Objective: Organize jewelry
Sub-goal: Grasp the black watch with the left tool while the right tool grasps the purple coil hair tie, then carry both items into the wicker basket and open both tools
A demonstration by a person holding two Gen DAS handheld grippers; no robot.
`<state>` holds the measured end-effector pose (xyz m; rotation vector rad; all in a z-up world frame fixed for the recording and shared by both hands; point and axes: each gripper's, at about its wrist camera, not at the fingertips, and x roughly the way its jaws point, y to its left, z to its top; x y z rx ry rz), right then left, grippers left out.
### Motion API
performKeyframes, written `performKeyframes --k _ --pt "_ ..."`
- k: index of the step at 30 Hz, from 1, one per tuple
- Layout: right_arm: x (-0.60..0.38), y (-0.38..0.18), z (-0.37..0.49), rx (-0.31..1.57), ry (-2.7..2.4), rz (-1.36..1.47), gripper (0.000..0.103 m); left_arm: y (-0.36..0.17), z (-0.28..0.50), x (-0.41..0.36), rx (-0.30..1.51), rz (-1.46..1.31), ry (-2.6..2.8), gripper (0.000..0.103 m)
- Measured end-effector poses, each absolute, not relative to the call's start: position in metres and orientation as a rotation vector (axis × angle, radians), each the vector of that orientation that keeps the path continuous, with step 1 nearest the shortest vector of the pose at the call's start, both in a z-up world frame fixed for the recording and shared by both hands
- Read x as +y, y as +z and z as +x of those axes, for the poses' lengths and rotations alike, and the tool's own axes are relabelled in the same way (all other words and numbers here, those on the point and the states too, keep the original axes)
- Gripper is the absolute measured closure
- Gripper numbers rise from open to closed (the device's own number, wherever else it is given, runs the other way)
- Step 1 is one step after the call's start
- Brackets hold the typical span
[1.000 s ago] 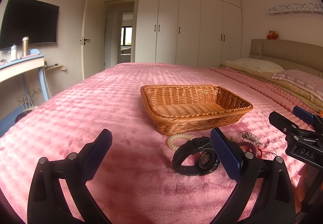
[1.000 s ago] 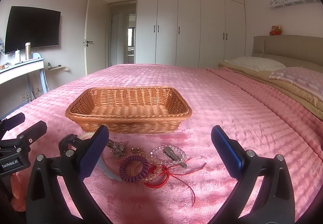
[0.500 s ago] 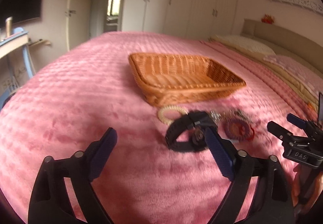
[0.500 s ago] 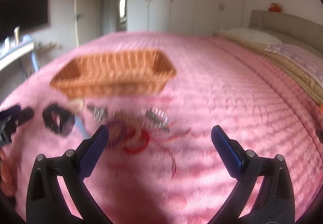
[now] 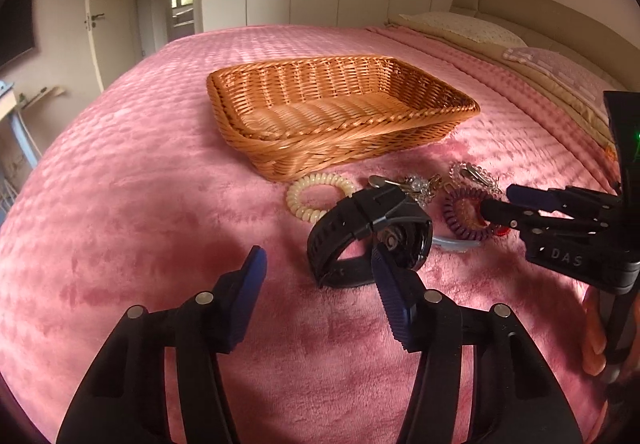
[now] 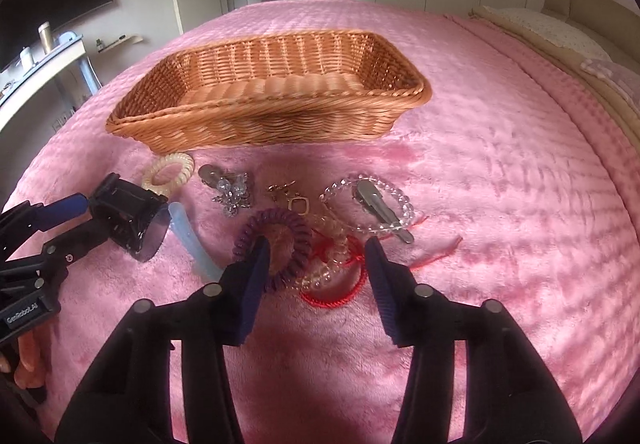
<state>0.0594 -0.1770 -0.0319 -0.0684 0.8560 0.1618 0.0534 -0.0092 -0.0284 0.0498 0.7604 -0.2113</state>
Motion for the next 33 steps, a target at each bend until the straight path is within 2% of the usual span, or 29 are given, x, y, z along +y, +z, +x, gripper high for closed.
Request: performKeyframes --k 1,3,4,5,7,8,16,24,29,33 --pt "-0.177 -0.034 0.062 0.861 0.167 -0.061 0.066 -0.029 0.056 -0.011 0.760 0.052 -0.215 0.050" --pt "-0.174 -0.036 0.067 0.870 0.161 -0.063 0.069 -0.032 0.062 -0.015 0.773 0.059 -0.205 0.055" --pt "-0.174 -0.037 0.070 0.874 0.156 -0.067 0.075 -0.033 0.063 -0.015 0.777 0.059 -0.201 0.065" --pt "-0.173 -0.038 0.073 0.880 0.149 -0.076 0.077 -0.034 0.064 -0.016 0.780 0.055 -0.204 0.076" --pt "-0.174 -0.039 0.076 0.876 0.141 -0.082 0.088 -0.035 0.064 -0.016 0.778 0.049 -0.205 0.086" --pt "-0.175 -0.038 0.075 0.871 0.146 -0.077 0.091 -0.034 0.063 -0.017 0.774 0.051 -0.202 0.086" --pt "-0.177 -0.028 0.065 0.819 0.192 -0.045 0.093 -0.025 0.056 -0.015 0.721 0.021 -0.230 0.093" --pt "-0.176 0.032 0.054 0.678 0.226 -0.022 0.093 0.025 0.047 -0.010 0.619 -0.016 -0.249 0.093" --pt "-0.172 0.067 0.094 0.623 0.238 -0.020 0.093 0.068 0.089 -0.017 0.562 0.015 -0.254 0.093" --pt "-0.167 0.065 0.155 0.666 0.232 -0.011 0.093 0.072 0.146 -0.023 0.598 0.020 -0.246 0.093"
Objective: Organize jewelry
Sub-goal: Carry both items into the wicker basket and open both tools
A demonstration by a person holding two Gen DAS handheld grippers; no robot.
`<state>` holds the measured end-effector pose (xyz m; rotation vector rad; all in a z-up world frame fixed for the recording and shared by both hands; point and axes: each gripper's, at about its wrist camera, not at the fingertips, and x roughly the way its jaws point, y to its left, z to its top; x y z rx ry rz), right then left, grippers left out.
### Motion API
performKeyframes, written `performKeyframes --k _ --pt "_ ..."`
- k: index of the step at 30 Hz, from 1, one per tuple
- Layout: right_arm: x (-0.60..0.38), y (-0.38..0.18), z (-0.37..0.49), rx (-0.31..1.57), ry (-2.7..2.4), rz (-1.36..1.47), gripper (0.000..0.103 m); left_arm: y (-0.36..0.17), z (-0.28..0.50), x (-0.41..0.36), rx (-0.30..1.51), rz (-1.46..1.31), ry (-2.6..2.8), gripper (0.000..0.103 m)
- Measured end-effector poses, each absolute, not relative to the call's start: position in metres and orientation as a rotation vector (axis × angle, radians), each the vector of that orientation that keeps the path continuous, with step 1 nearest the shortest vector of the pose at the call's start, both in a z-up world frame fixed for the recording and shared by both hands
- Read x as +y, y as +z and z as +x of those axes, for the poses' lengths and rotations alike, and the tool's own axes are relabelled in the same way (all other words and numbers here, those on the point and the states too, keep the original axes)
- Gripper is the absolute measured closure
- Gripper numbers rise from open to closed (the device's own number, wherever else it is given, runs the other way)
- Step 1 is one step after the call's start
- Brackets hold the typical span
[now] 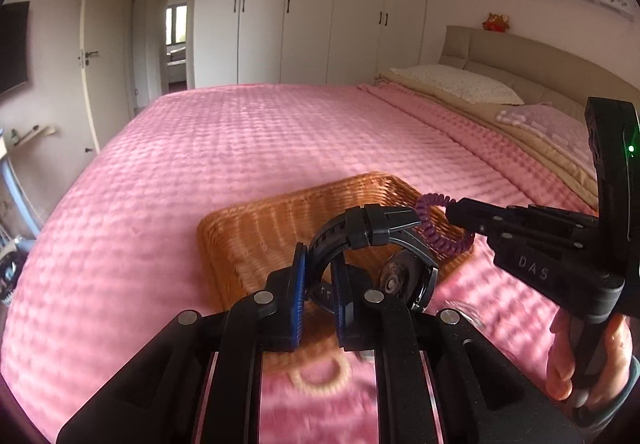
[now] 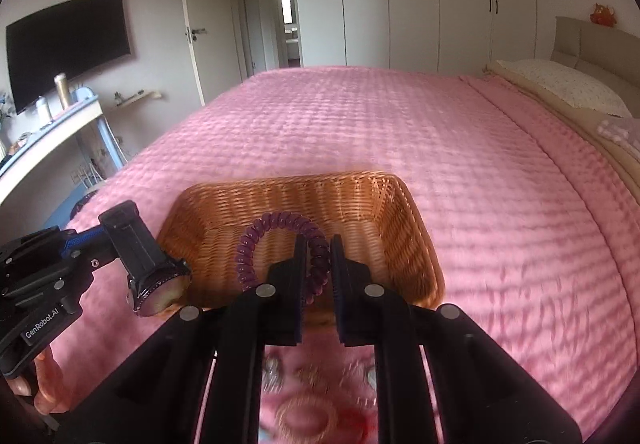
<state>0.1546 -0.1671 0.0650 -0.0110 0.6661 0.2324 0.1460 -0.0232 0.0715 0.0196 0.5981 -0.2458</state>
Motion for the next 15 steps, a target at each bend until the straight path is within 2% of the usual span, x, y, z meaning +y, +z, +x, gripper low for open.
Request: performKeyframes --k 7,15 --pt "-0.165 0.018 0.238 0.865 0.220 0.030 0.093 0.025 0.233 -0.040 0.754 0.068 -0.203 0.093" --pt "-0.165 -0.010 0.251 0.949 0.210 -0.004 0.093 0.003 0.247 -0.038 0.815 0.082 -0.192 0.090"
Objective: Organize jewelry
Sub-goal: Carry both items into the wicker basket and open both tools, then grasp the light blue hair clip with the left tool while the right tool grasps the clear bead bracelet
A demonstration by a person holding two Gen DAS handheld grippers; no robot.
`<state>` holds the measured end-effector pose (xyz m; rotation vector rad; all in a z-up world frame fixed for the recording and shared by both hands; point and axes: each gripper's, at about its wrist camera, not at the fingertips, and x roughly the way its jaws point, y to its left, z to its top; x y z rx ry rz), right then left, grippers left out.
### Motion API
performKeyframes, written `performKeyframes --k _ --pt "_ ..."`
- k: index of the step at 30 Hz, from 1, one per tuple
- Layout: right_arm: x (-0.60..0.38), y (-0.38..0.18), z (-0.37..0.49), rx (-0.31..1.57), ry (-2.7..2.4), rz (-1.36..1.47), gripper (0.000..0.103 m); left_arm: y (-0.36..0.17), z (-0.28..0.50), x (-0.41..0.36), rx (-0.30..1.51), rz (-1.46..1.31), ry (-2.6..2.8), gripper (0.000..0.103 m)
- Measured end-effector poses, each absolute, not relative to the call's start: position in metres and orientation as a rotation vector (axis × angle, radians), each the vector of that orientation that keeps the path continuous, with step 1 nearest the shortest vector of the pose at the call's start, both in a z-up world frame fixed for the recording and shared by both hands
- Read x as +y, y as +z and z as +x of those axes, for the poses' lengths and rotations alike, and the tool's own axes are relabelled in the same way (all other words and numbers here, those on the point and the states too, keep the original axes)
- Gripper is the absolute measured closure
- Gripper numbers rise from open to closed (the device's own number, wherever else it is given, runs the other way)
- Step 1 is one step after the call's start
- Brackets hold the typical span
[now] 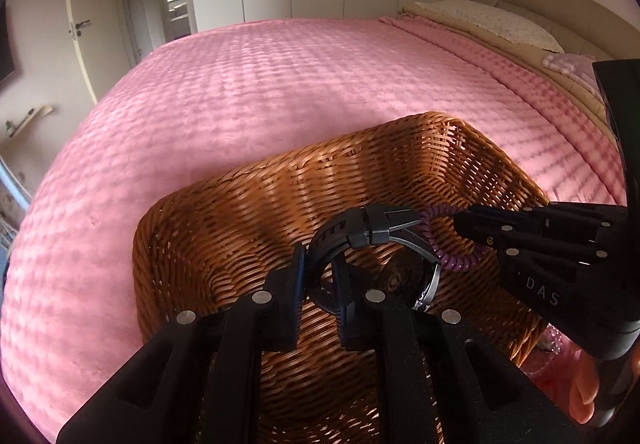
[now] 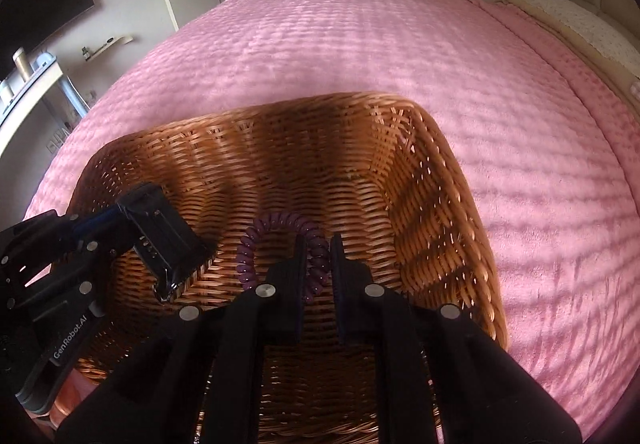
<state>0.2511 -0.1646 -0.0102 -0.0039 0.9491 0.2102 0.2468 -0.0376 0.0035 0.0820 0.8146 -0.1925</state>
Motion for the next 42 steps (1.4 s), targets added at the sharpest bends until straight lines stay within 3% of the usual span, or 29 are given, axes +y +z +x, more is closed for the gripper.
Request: performKeyframes --k 2,3,5,9,10,18,28,33,42 --pt "-0.166 -0.009 0.249 0.953 0.211 0.004 0.092 0.007 0.243 -0.035 0.806 0.072 -0.200 0.079" --pt "-0.166 -0.008 0.247 0.946 0.206 -0.002 0.091 0.009 0.240 -0.036 0.802 0.071 -0.206 0.078" --pt "-0.169 -0.001 0.238 0.926 0.205 -0.001 0.084 0.015 0.230 -0.037 0.789 0.068 -0.222 0.070" --pt "-0.179 0.020 0.217 0.885 0.220 0.032 0.058 0.039 0.201 -0.033 0.725 0.048 -0.240 0.060" --pt "-0.180 0.026 0.210 0.867 0.226 0.035 0.057 0.046 0.195 -0.032 0.711 0.045 -0.243 0.057" --pt "-0.200 0.065 0.134 0.748 0.295 0.069 0.057 0.076 0.128 -0.019 0.632 -0.031 -0.270 0.057" --pt "-0.201 0.040 0.059 0.693 0.313 0.047 0.057 0.033 0.059 -0.014 0.659 -0.164 -0.337 0.057" --pt "-0.196 0.002 0.058 0.761 0.314 0.011 0.073 -0.007 0.066 -0.020 0.762 -0.223 -0.382 0.058" --pt "-0.202 -0.037 0.071 0.830 0.321 -0.004 0.080 -0.048 0.084 -0.038 0.866 -0.243 -0.401 0.058"
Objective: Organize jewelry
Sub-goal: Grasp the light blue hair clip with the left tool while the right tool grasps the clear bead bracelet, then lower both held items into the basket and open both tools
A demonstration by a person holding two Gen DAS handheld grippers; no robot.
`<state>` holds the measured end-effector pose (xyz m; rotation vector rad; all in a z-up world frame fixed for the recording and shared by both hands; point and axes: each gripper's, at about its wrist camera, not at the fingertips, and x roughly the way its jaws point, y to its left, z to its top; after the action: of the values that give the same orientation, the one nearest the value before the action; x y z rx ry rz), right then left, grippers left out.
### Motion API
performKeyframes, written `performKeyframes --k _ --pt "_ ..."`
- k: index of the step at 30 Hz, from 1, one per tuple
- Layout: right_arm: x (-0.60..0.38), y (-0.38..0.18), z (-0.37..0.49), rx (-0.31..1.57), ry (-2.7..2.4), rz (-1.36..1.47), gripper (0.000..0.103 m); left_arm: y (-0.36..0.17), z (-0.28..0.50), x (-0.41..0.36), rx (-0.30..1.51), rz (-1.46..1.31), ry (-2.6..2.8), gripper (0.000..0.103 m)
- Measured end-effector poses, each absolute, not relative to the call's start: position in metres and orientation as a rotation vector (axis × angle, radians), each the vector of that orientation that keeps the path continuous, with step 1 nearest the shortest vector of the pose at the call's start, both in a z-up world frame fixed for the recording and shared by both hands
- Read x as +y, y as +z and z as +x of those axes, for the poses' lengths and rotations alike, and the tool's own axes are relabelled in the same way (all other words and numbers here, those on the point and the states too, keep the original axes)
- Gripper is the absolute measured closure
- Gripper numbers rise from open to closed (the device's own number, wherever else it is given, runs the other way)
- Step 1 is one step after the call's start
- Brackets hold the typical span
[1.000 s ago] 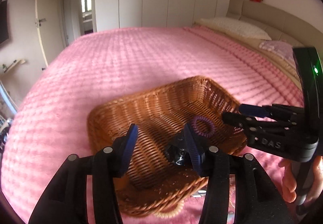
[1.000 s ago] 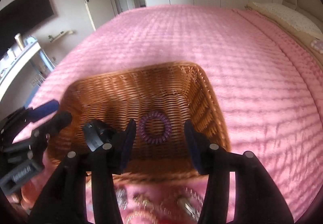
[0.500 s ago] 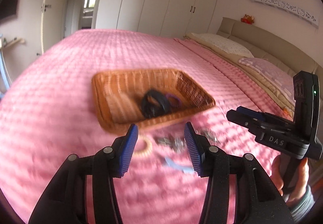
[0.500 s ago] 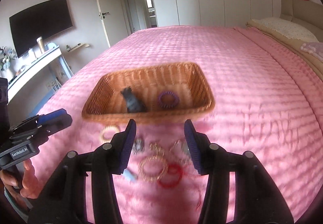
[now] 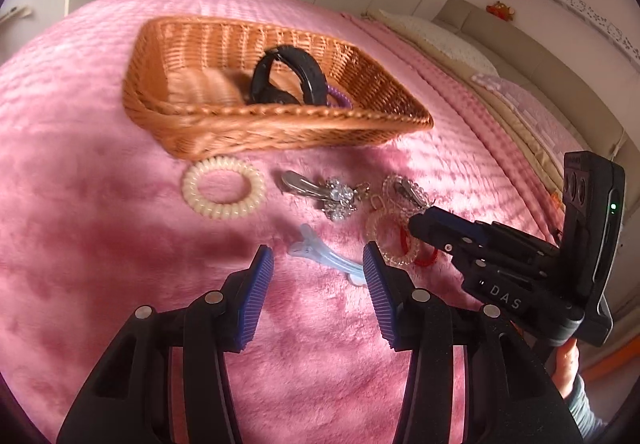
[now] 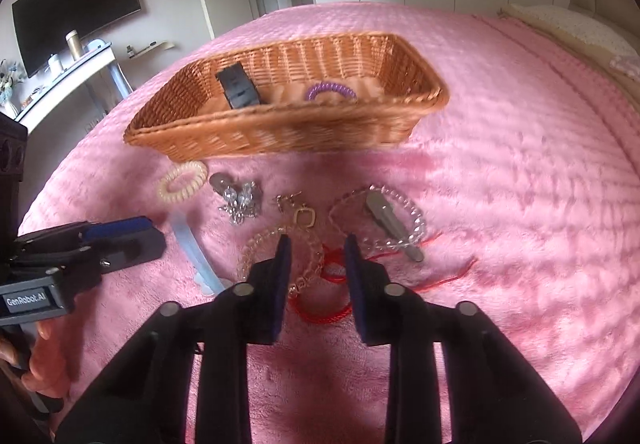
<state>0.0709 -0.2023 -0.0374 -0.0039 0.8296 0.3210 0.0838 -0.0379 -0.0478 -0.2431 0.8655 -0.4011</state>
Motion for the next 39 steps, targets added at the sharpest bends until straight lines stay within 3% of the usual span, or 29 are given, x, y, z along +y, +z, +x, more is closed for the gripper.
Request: performKeyframes --k 3,9,12,13,39 --pt "-0.195 -0.037 0.071 0.824 0.329 -0.030 0.080 -0.050 0.089 -0.044 0.870 -0.233 -0.387 0.059" --pt "-0.187 -0.047 0.080 0.868 0.324 -0.056 0.084 -0.053 0.092 -0.048 0.883 -0.217 -0.371 0.081" --pt "-0.183 -0.050 0.082 0.874 0.329 -0.071 0.093 -0.053 0.093 -0.050 0.880 -0.219 -0.368 0.083" --pt "-0.182 -0.050 0.081 0.874 0.330 -0.077 0.094 -0.053 0.093 -0.050 0.878 -0.216 -0.368 0.090" --pt "-0.198 -0.033 0.063 0.782 0.363 0.015 0.095 -0.023 0.072 -0.038 0.758 -0.209 -0.417 0.096"
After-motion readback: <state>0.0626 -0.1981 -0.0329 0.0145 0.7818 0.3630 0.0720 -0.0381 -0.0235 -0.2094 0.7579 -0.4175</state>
